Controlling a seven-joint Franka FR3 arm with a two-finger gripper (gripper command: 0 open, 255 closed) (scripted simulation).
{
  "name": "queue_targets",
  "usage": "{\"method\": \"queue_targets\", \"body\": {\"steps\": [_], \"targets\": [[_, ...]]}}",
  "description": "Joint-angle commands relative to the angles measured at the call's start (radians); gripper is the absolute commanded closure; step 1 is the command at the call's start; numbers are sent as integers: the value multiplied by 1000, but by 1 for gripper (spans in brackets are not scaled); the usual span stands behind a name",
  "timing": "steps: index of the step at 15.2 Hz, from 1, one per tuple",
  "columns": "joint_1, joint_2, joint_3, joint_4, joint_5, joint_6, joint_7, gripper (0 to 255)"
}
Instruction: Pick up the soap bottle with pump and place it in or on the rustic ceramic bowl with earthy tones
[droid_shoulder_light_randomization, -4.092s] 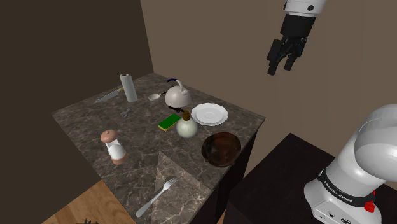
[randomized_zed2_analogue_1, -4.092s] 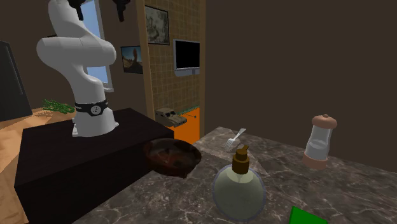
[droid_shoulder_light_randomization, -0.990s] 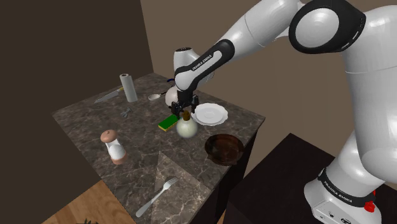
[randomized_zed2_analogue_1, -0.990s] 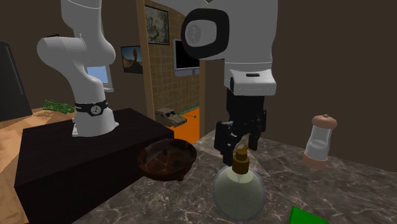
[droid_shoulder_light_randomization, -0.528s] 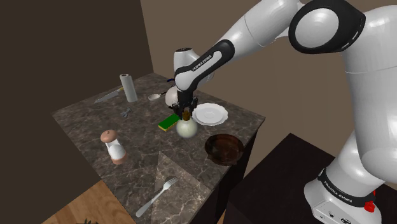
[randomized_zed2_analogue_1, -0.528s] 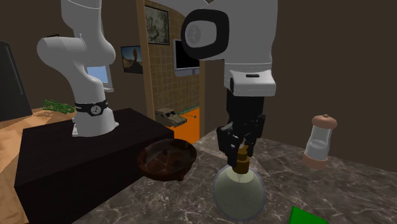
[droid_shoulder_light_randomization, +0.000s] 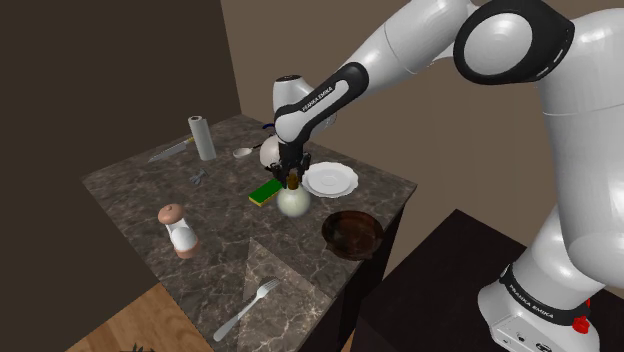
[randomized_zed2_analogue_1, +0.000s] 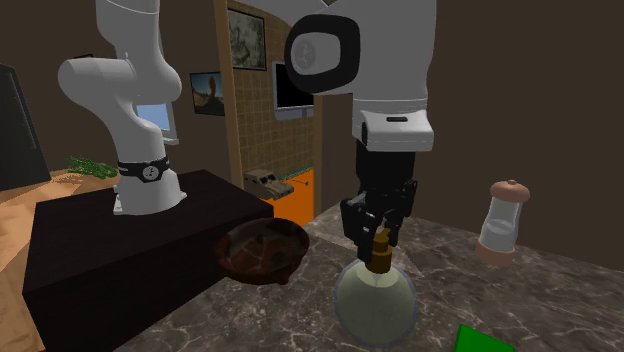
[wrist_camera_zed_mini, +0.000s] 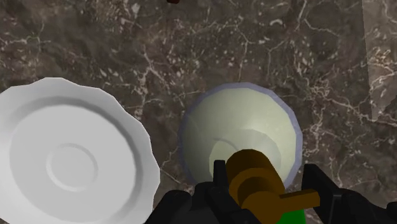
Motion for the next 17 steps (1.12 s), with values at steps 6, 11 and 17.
{"method": "queue_targets", "body": {"steps": [6,11,17], "targets": [[-3,-49,4,11,5,-59,-2,255],[-4,-85,6,26,9,-110,-3,255],[-6,-123,8,53,13,-175,-4,255]]}}
